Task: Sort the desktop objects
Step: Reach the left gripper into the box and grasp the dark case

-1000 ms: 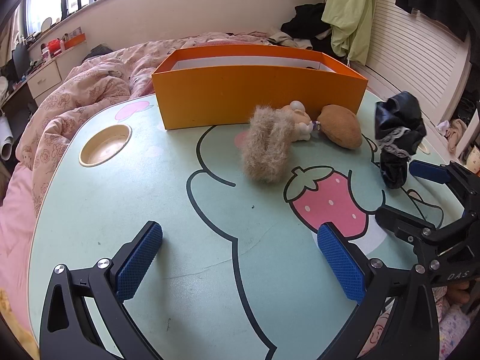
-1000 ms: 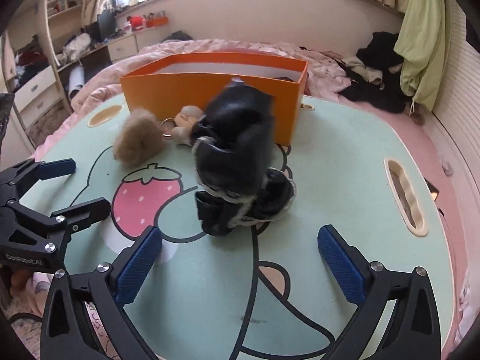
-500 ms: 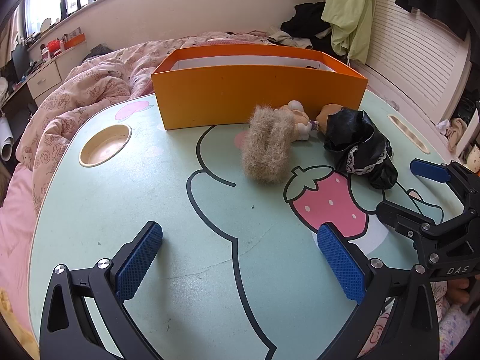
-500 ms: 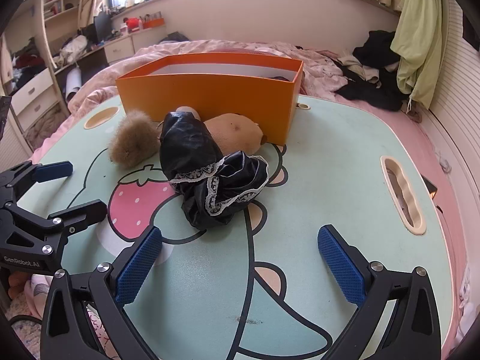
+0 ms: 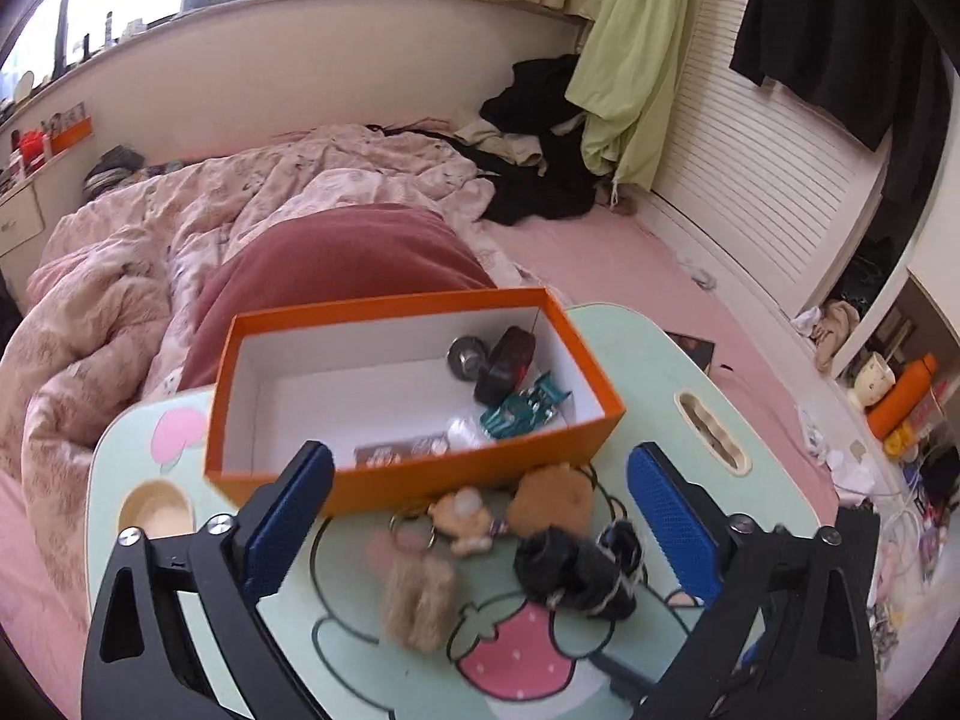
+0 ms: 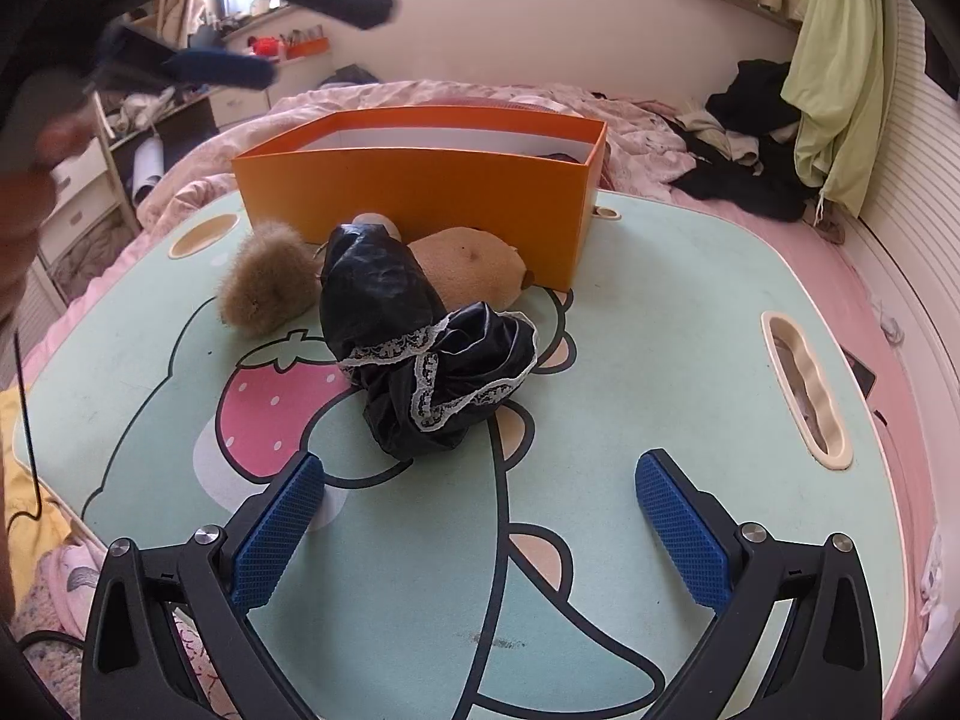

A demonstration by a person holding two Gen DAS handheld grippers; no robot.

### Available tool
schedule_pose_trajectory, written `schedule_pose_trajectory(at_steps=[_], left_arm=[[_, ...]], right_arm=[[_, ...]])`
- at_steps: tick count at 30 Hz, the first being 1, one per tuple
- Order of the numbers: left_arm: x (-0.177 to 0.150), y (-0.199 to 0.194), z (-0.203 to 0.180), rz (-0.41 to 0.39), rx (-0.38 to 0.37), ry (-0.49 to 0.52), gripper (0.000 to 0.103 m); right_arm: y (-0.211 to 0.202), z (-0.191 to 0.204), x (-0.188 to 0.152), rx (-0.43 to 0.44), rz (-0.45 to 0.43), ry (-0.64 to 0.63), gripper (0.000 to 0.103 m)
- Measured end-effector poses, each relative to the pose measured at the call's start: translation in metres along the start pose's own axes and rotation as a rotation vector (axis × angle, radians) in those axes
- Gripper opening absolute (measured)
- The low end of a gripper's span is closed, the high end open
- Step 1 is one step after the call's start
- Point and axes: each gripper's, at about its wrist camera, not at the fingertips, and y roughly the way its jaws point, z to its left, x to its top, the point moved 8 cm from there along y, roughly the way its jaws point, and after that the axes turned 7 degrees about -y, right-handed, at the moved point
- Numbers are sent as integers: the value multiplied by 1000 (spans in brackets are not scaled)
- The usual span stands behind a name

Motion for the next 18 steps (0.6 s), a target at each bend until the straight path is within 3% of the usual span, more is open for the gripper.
schedule_pose_trajectory(at_steps=[4, 7, 9, 12, 14, 15, 18], left_arm=[[23, 73, -11, 186, 30, 40, 73], [23, 113, -12, 269, 72, 47, 57], [21, 135, -12, 327, 88, 34, 55], [16, 149, -19, 366, 47, 15, 55], [14, 154, -23, 360, 57, 31, 47], [15, 154, -22, 349, 63, 24, 36], [19, 147, -18, 338, 28, -24, 34]], right_arm=[[-1, 1, 1, 1, -1, 0, 103], [-2, 3, 2, 5, -4, 2, 103], [-1, 5, 3, 7, -5, 2, 103], [0, 6, 4, 9, -5, 3, 103], [0, 6, 4, 9, -5, 4, 103], [0, 6, 4, 10, -6, 4, 103], [1, 6, 6, 10, -7, 4, 103]])
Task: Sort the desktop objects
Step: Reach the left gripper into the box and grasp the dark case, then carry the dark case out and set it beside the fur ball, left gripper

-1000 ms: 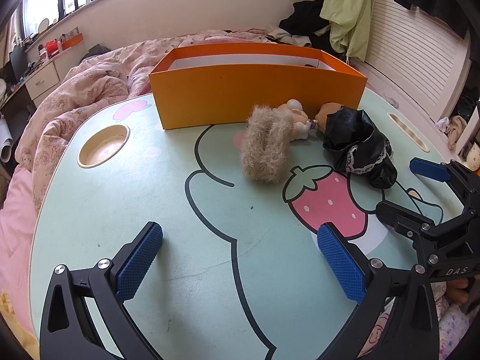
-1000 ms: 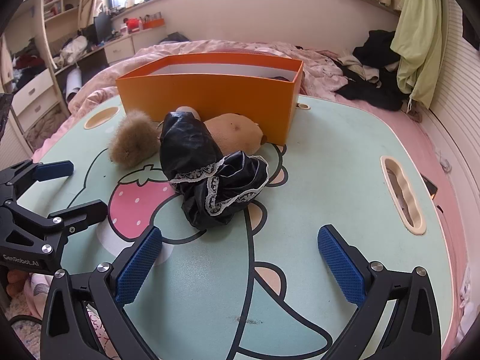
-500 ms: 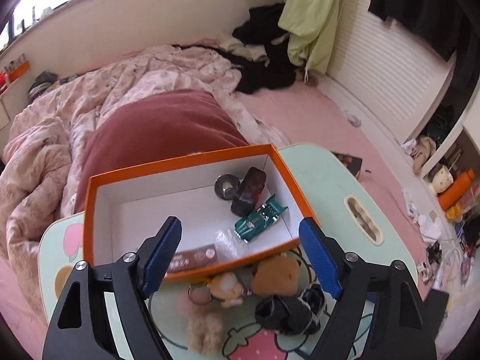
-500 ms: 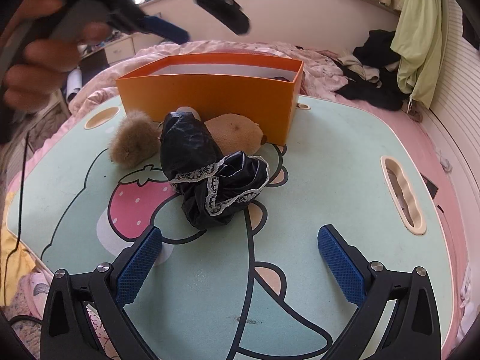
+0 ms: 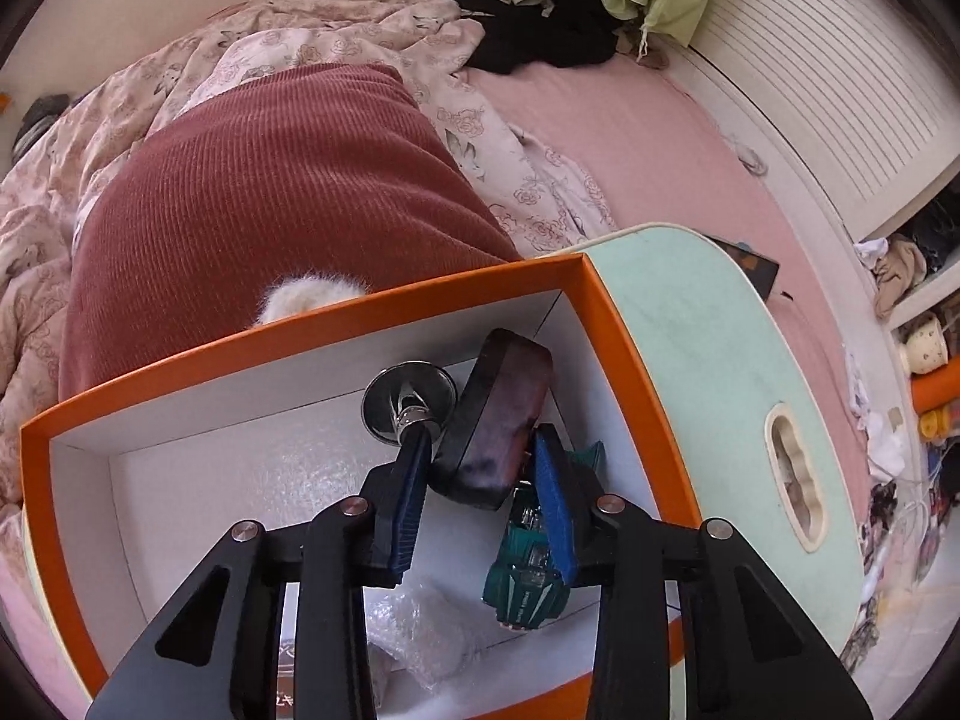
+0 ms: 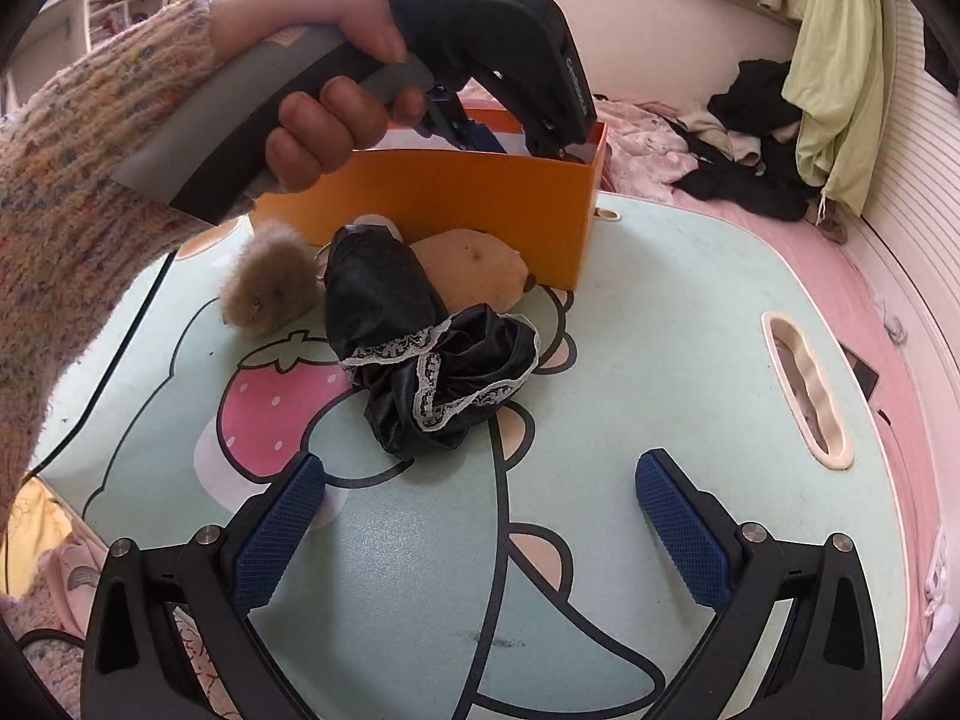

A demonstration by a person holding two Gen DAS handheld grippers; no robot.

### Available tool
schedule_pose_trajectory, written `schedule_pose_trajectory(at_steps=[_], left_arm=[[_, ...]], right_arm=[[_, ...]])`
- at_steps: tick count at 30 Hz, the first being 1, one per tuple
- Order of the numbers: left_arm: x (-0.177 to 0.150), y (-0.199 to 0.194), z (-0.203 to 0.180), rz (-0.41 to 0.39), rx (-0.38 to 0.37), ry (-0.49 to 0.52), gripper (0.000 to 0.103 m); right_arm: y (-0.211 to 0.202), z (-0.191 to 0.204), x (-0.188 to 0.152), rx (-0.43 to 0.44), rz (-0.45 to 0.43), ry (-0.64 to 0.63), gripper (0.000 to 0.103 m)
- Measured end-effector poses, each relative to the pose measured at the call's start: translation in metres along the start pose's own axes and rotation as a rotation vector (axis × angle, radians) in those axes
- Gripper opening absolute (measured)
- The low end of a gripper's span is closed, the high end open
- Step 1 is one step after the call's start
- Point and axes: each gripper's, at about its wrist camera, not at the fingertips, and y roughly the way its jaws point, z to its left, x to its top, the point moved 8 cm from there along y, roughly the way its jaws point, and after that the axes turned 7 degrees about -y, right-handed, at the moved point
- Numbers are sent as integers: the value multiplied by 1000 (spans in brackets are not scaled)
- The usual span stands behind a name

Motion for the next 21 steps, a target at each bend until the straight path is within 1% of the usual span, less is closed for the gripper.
schedule_pose_trajectory(at_steps=[2, 4, 6, 7, 9, 12, 13, 15, 18, 21], left_arm=[[-1, -15, 5, -32, -20, 4, 33], [-1, -33, 9, -69, -43, 0, 29], [-3, -61, 13, -121, -82, -7, 29], [-5, -79, 14, -160, -97, -4, 29], [-13, -111, 17, -224, -115, 9, 29], [-35, -159, 20, -313, -169, 22, 29], [-48, -175, 21, -345, -193, 28, 29], [-71, -194, 26, -391, -212, 28, 29], [-107, -203, 45, -434, -204, -17, 29], [-130, -195, 75, -486, -103, -91, 29]], right_arm=[[0, 0, 0, 1, 0, 1, 103], [0, 0, 0, 0, 0, 0, 103], [0, -1, 0, 0, 0, 0, 103], [0, -1, 0, 0, 0, 0, 103], [0, 0, 0, 0, 0, 0, 103], [0, -1, 0, 0, 0, 0, 103], [0, -1, 0, 1, -1, 0, 103], [0, -1, -1, 1, -1, -1, 103], [1, -1, -1, 1, -1, -1, 103], [0, -2, -1, 1, -1, -1, 103]])
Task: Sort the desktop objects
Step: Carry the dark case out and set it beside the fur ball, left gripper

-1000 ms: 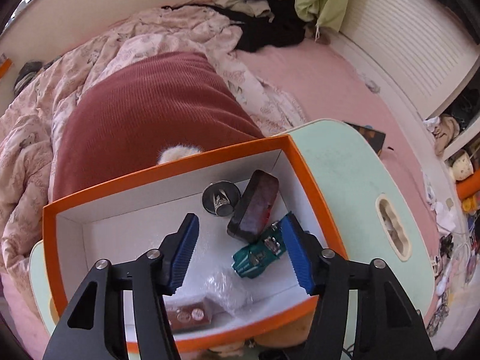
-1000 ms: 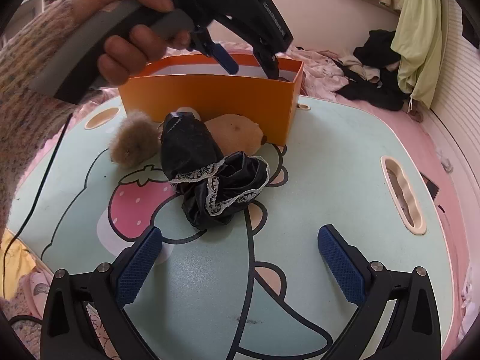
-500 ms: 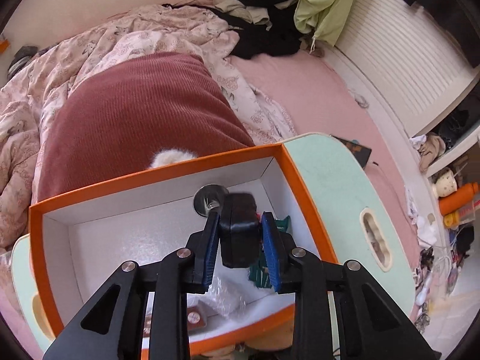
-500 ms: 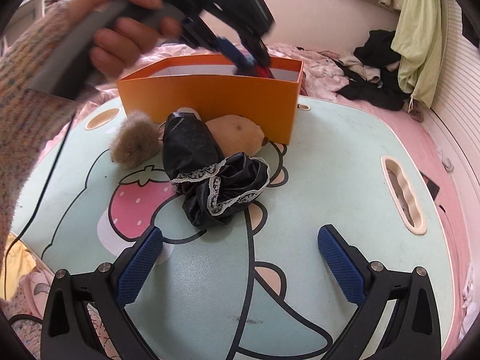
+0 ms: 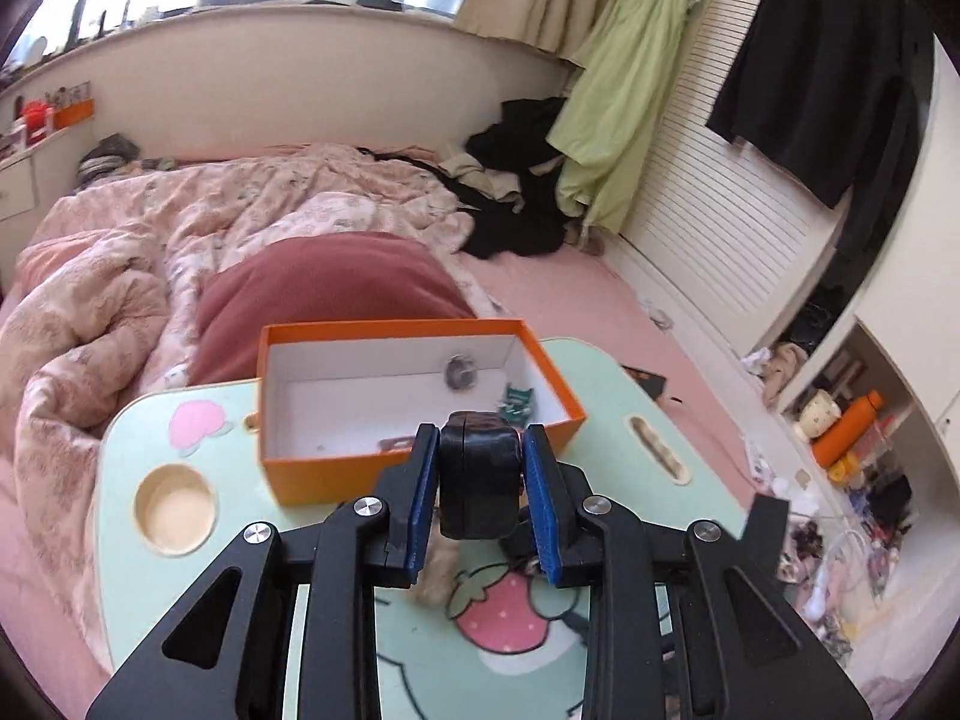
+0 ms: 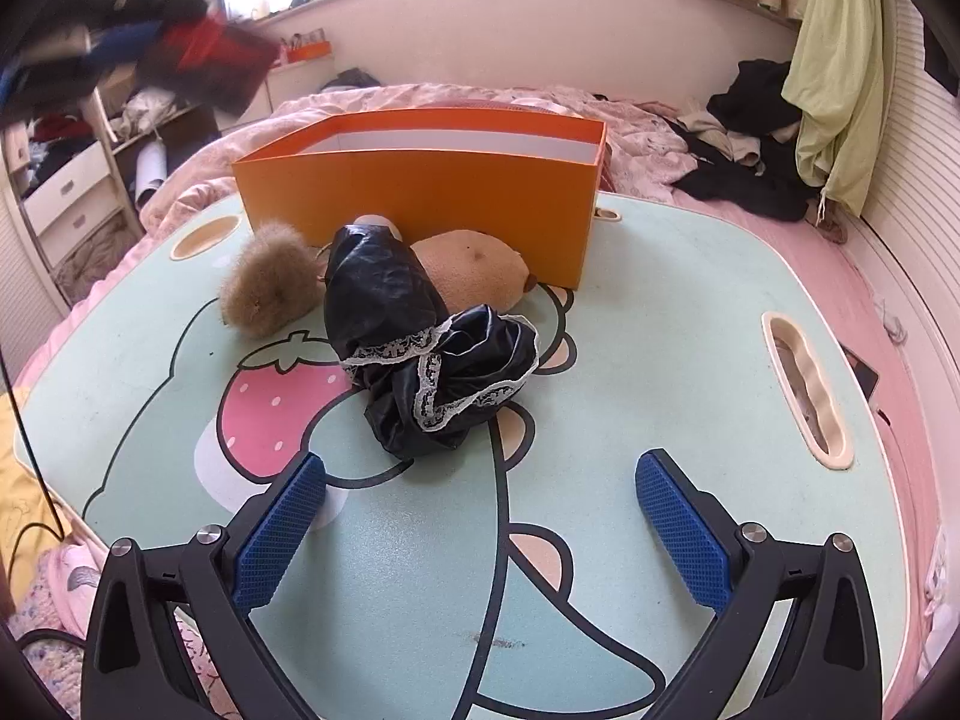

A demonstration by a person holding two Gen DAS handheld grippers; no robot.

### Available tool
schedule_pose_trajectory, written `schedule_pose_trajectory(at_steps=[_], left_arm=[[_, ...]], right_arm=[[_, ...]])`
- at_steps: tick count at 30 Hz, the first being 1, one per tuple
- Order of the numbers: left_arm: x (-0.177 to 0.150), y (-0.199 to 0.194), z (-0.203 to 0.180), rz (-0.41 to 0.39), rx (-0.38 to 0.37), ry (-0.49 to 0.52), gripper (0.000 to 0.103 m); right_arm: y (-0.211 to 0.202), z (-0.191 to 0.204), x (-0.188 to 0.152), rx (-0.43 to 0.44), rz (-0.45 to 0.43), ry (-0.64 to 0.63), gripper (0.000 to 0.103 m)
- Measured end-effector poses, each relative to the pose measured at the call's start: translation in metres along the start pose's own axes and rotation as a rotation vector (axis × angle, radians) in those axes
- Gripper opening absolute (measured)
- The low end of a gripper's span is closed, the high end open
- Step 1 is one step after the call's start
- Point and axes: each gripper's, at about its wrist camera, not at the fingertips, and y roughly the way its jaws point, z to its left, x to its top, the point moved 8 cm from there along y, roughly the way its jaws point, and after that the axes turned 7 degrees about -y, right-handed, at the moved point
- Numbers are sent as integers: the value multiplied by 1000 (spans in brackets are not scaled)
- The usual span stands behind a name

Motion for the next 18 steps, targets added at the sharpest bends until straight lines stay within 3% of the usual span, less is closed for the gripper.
schedule_pose_trajectory(at_steps=[2, 6, 10, 13, 14, 18], left_arm=[[-19, 8, 21, -7, 54, -26, 29], [-56, 41, 45, 56, 65, -93, 29], [-88, 61, 38, 110, 47, -112, 30], [-109, 70, 30, 168, 20, -127, 37], [-112, 69, 27, 153, 30, -111, 38], [-124, 55, 19, 142, 90, -63, 71]], right_arm=[[0, 0, 0, 0, 0, 0, 103], [0, 0, 0, 0, 0, -1, 103], [0, 0, 0, 1, -1, 0, 103], [0, 0, 0, 1, -1, -1, 103], [0, 0, 0, 0, -1, -1, 103], [0, 0, 0, 1, -1, -1, 103]])
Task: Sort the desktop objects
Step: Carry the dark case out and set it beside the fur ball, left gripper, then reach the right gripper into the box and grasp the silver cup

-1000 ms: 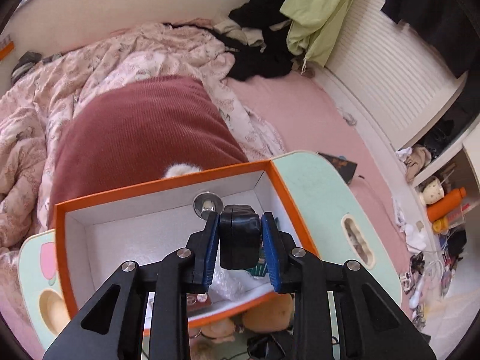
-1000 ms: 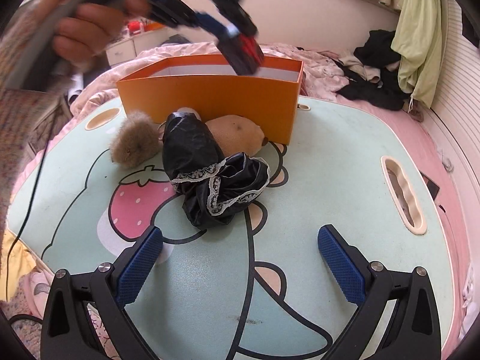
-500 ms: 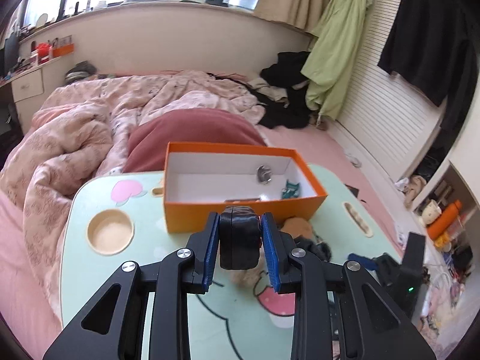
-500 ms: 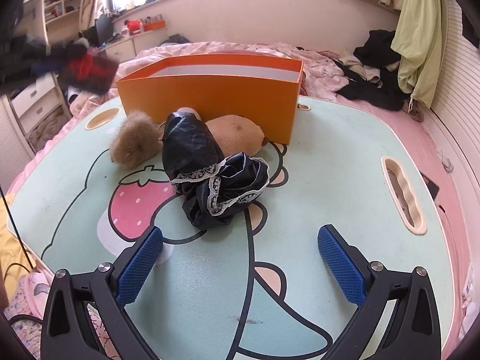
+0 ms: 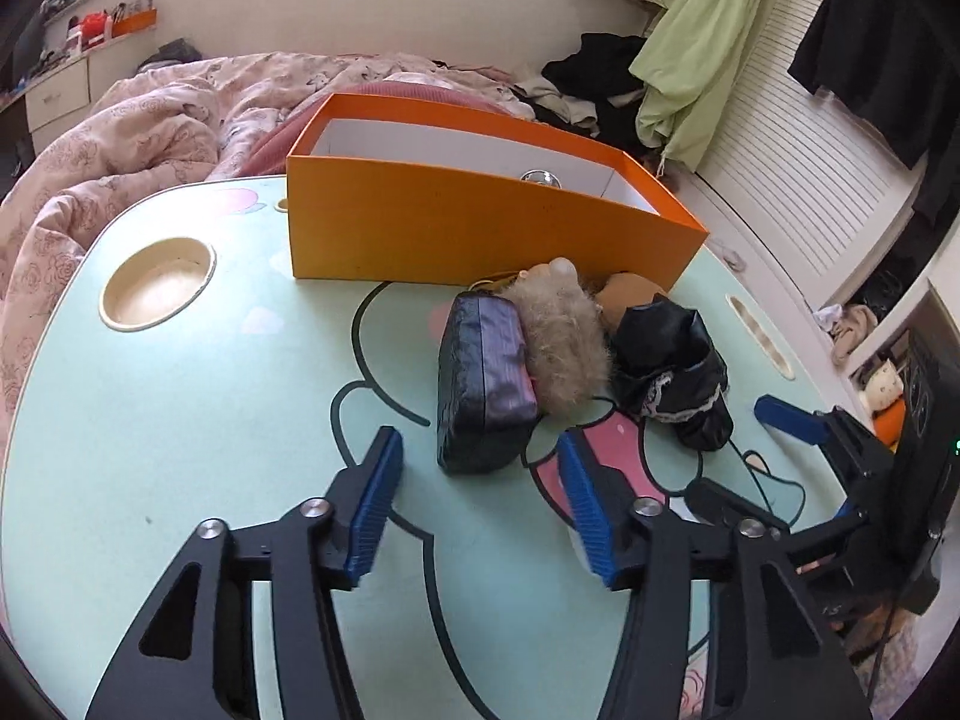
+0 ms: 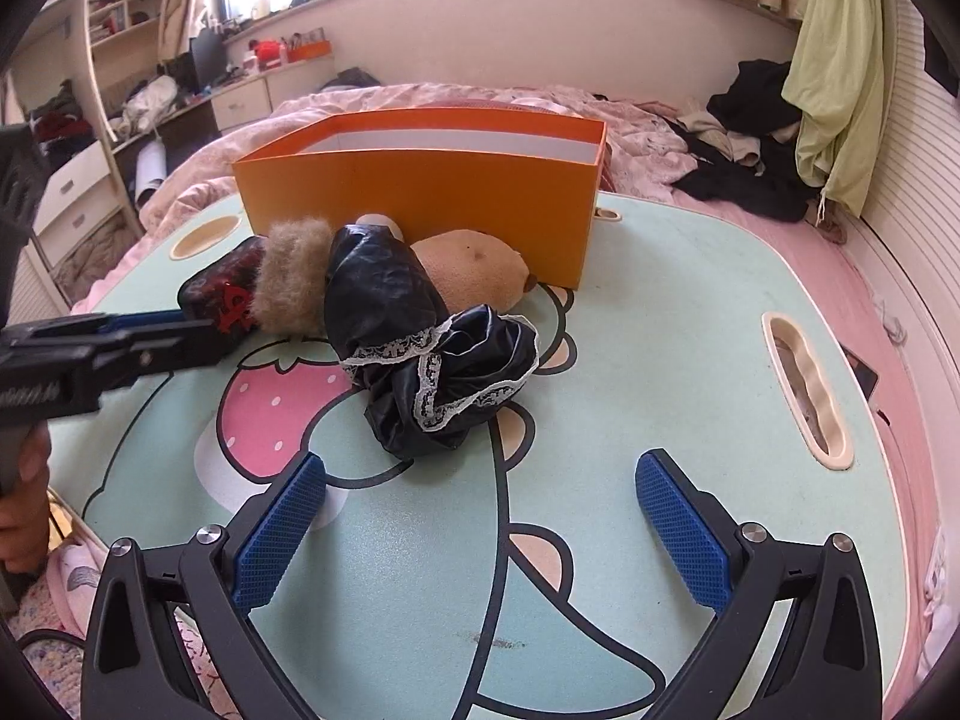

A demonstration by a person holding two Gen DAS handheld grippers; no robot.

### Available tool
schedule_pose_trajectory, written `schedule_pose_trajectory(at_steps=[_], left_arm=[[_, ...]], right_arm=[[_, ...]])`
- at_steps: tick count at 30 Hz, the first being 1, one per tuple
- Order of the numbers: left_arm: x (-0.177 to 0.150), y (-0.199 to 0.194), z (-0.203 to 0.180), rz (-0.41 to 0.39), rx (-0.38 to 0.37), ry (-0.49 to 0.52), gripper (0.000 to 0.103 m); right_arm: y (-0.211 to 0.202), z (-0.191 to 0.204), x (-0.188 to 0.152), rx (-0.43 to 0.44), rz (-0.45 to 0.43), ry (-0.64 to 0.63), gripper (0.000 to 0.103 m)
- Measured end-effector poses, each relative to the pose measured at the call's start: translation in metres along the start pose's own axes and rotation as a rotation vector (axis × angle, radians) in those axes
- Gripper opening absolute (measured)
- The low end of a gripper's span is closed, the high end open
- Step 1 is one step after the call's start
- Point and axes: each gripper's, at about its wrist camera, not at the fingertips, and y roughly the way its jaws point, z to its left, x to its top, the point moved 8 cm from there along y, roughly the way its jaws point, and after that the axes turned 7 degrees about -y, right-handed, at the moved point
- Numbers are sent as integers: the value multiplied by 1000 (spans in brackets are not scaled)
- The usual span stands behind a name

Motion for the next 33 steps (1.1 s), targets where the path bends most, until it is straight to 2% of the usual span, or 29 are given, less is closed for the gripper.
schedule_pose_trajectory(at_steps=[3, 5, 6, 7, 14, 15, 17, 20, 23, 27, 29, 33], left_arm=[[-12, -8, -4, -15, 69, 53, 82], [-16, -4, -5, -13, 145, 100, 88], [-18, 0, -6, -3, 189, 121, 96], [-18, 4, -6, 6, 197, 125, 103], [-17, 6, -3, 0, 181, 120, 103], [-17, 5, -3, 0, 180, 119, 103], [-17, 5, -2, -1, 179, 119, 103], [-17, 5, -1, -1, 181, 118, 103], [-17, 4, -3, -3, 182, 118, 103], [-17, 4, -2, -3, 181, 118, 103], [-16, 4, -2, -3, 181, 118, 103], [-17, 4, -2, -3, 182, 119, 103]], right_arm=[[0, 0, 0, 0, 0, 0, 103], [0, -1, 0, 0, 0, -1, 103], [0, 0, 0, 0, 1, -1, 103], [0, -1, -1, 0, 1, -1, 103], [-3, 0, 0, 8, 0, 6, 102], [-6, -2, 1, 13, -2, 22, 100], [-16, -7, 6, 41, -15, 70, 87], [-37, -11, 31, 126, -76, 132, 87], [-45, -13, 74, 120, -94, 101, 87], [-17, -10, 135, 80, -24, 30, 81], [6, -7, 159, 68, 33, 14, 74], [52, -11, 191, 74, 122, 20, 74]])
